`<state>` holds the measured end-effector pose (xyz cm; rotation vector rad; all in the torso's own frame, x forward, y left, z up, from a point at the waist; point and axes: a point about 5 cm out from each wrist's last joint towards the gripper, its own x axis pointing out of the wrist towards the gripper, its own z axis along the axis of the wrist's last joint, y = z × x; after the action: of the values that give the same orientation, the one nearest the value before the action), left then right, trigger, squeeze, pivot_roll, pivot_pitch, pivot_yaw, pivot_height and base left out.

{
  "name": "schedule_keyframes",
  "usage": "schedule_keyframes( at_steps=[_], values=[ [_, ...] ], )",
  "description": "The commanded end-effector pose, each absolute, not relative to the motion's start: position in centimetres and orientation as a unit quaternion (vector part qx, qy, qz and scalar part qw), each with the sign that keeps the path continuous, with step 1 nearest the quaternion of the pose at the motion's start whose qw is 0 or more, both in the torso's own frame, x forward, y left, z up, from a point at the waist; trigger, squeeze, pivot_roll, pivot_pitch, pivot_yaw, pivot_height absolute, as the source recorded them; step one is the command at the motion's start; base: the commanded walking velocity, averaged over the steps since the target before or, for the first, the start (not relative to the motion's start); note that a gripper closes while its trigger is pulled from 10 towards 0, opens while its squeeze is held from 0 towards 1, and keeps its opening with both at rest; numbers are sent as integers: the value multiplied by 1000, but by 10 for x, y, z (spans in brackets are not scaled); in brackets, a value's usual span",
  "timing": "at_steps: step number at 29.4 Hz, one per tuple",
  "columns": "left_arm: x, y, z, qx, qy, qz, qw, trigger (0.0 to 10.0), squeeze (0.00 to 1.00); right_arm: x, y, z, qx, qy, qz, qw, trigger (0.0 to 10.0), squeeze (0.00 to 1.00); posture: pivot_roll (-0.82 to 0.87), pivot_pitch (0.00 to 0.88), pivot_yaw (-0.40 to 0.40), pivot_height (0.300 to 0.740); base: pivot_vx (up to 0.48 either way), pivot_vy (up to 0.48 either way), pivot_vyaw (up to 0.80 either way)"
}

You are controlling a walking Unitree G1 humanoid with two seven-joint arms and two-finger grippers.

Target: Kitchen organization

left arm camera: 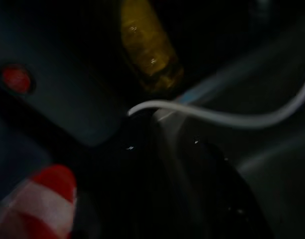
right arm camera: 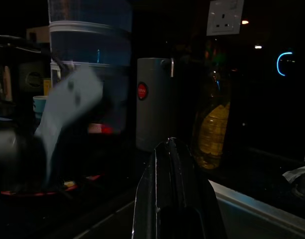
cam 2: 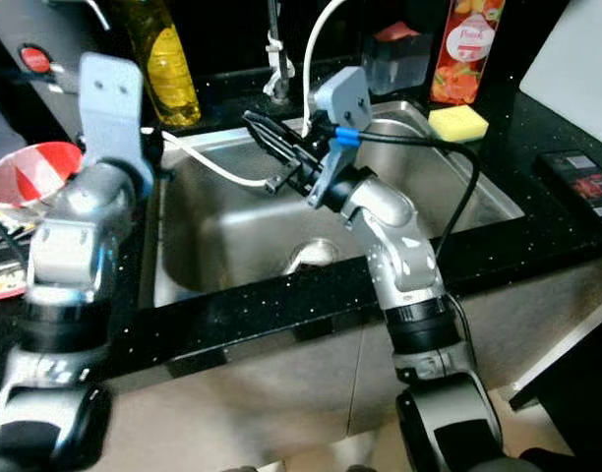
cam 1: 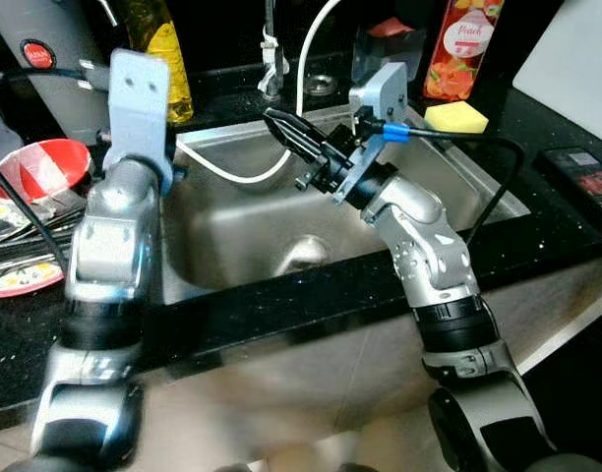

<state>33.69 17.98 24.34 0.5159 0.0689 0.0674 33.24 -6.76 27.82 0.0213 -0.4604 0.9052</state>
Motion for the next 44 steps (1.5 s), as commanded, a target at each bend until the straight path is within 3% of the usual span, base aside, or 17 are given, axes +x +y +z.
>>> schedule_keyframes(
  at_steps=[1, 2, 5, 6, 7, 11, 18, 19, 23, 24, 25, 26, 32, 39, 44],
  values=[
    [332, 178, 251, 323, 7, 14, 946, 10000, 0, 332, -62, 278, 5, -220, 441, 870, 10000, 0, 81, 0, 59, 740, 0, 0, 0],
    [332, 178, 251, 323, 7, 14, 946, 10000, 0, 332, -62, 278, 5, -220, 441, 870, 10000, 0, 81, 0, 59, 740, 0, 0, 0],
    [319, 192, 247, 471, 43, -31, 881, 10000, 0, 332, -62, 277, 5, -220, 440, 870, 10000, 0, 86, 0, 65, 740, 0, 0, 0],
    [319, 192, 247, 471, 43, -31, 881, 10000, 0, 332, -62, 277, 5, -220, 440, 870, 10000, 0, 86, 0, 65, 740, 0, 0, 0],
    [315, 198, 242, 499, 63, -37, 863, 10000, 0, 332, -62, 277, 5, -220, 440, 871, 10000, 0, 85, 0, 67, 740, 0, 0, 0],
    [300, 202, 227, 543, 77, -76, 833, 10000, 0, 332, -63, 275, 7, -218, 438, 872, 10000, 0, 92, 0, 68, 740, 0, 0, 0],
    [288, 194, 213, 567, 87, -92, 814, 10000, 0, 332, -62, 272, 8, -214, 438, 873, 10000, 0, 107, 0, 68, 740, 0, 0, 0],
    [286, 192, 212, 571, 87, -99, 810, 10000, 1000, 332, -62, 272, 9, -214, 439, 873, 10000, 0, 107, 0, 68, 740, 0, 0, 0],
    [284, 182, 209, 581, 90, -117, 800, 10000, 1000, 332, -58, 271, 10, -211, 443, 871, 10000, 0, 120, 0, 58, 740, 0, 0, 0],
    [281, 178, 206, 581, 97, -134, 797, 10000, 655, 332, -58, 270, 10, -211, 444, 871, 10000, 0, 120, 0, 57, 740, 0, 0, 0],
    [281, 178, 206, 581, 97, -134, 797, 10000, 655, 332, -58, 270, 10, -211, 444, 871, 10000, 0, 120, 0, 57, 740, 0, 0, 0],
    [278, 175, 203, 577, 102, -148, 797, 10000, 0, 332, -58, 271, 10, -211, 444, 871, 10000, 0, 121, 0, 58, 740, 0, 0, 0],
    [267, 180, 189, 576, 146, -174, 786, 10000, 0, 333, -59, 270, 11, -210, 441, 873, 10000, 0, 118, 0, 61, 740, 0, 0, 0],
    [277, 210, 192, 641, 167, -99, 743, 10000, 0, 333, -59, 269, 13, -210, 439, 873, 10000, 0, 122, 0, 62, 740, 0, 0, 0],
    [281, 218, 199, 664, 157, -68, 728, 10000, 0, 333, -58, 270, 13, -210, 441, 873, 10000, 0, 120, 0, 61, 740, 0, 0, 0]
  ],
)
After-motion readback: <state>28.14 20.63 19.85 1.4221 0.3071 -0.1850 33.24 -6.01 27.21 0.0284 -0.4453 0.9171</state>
